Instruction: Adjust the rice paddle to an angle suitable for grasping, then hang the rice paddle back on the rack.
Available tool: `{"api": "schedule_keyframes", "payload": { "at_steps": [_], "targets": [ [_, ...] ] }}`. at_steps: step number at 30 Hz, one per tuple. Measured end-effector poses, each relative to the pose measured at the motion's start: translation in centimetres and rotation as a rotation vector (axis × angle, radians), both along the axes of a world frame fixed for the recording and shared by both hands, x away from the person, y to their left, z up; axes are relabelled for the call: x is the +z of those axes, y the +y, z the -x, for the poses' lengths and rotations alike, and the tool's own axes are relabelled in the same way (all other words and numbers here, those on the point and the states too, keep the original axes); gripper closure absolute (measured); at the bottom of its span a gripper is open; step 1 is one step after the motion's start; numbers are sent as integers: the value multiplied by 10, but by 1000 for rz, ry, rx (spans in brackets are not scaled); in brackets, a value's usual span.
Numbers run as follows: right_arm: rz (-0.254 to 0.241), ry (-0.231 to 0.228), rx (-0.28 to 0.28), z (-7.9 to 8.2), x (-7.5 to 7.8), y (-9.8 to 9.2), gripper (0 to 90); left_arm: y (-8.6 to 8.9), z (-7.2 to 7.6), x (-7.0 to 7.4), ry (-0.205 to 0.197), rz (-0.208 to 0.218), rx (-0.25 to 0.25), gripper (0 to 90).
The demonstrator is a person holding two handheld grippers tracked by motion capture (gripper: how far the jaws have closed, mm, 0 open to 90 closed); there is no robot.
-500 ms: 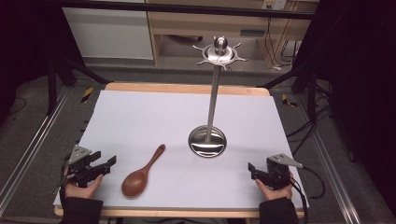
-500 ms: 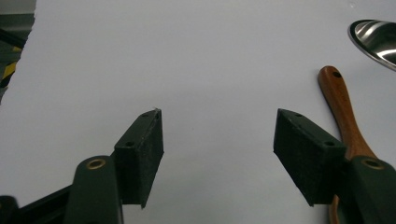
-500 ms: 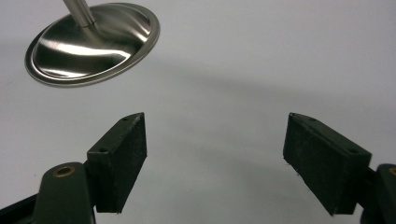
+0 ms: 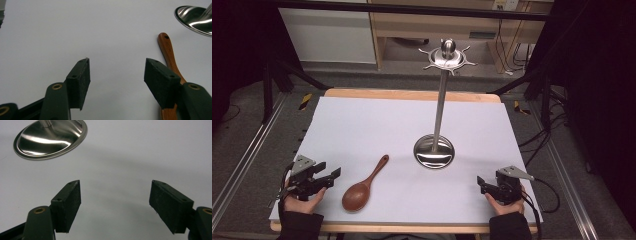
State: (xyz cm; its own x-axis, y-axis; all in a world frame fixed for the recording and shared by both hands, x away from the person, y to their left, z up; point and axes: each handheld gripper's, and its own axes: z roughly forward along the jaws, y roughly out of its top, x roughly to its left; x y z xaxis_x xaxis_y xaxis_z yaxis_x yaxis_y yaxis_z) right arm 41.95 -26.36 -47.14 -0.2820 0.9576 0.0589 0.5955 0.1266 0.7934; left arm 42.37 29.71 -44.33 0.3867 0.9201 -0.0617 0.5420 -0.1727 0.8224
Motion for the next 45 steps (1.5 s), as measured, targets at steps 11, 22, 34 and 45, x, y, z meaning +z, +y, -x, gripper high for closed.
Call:
{"api": "schedule_keyframes", "payload": {
  "at_steps": [11,22,34,45],
  "targets": [
    [14,11,18,1,-1,3,271,-9,-3,13,9,-11,-52,367],
    [6,8,9,1,1,2,270,-20,-10,26,3,-22,-82,365],
    [2,8,8,1,1,1,270,-23,-13,40,-3,-27,-96,358],
    [-9,3,9,3,3,0,274,-30,-23,44,37,-60,-126,356]
  ]
}}
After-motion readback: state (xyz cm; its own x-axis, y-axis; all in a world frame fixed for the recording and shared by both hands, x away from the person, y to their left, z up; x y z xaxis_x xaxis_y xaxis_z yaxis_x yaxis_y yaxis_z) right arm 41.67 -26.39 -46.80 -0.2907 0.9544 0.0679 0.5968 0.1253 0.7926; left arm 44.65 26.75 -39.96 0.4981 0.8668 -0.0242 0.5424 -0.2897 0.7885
